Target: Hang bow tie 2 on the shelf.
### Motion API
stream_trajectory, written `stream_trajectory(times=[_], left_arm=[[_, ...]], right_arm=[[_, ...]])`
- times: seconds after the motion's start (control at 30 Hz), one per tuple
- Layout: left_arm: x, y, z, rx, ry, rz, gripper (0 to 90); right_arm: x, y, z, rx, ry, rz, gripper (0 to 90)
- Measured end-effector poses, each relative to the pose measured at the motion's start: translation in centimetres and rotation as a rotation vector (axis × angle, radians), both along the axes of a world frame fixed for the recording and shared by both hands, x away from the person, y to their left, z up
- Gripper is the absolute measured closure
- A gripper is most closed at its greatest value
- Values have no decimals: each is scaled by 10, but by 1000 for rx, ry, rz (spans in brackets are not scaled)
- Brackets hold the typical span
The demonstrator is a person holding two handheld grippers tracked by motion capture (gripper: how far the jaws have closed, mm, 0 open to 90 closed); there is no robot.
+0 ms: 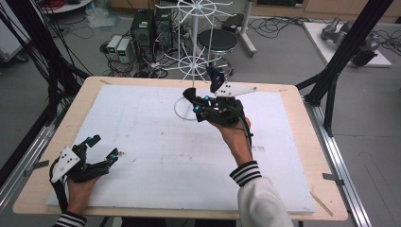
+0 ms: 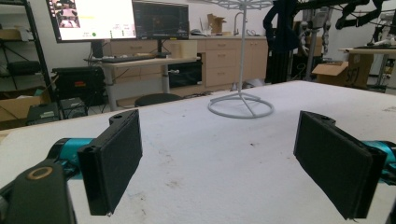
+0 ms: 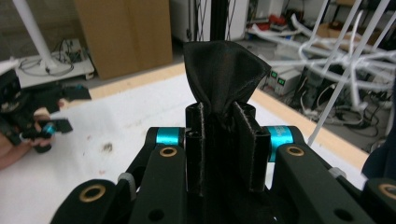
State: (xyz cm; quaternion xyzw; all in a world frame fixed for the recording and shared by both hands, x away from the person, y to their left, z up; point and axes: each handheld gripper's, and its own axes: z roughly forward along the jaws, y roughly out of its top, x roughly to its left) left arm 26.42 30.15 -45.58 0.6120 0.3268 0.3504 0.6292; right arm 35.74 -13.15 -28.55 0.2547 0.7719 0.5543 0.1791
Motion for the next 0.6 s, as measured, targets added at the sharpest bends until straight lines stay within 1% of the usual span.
stream_trajectory(times=[0.17,0.23,0.37,0.6], left_arm=[[0,0,0,1,0,0,158],[0,0,0,0,1,0,158],[0,0,0,0,0,-1,158],[0,0,0,-3,-2,-1,158]], right_arm=[[5,0,8,28,-20,-11,753],[7,0,12,28,-35,-23,753],[10,-1,17,41,-47,-40,753],[14,-6,22,59,-65,-65,753]])
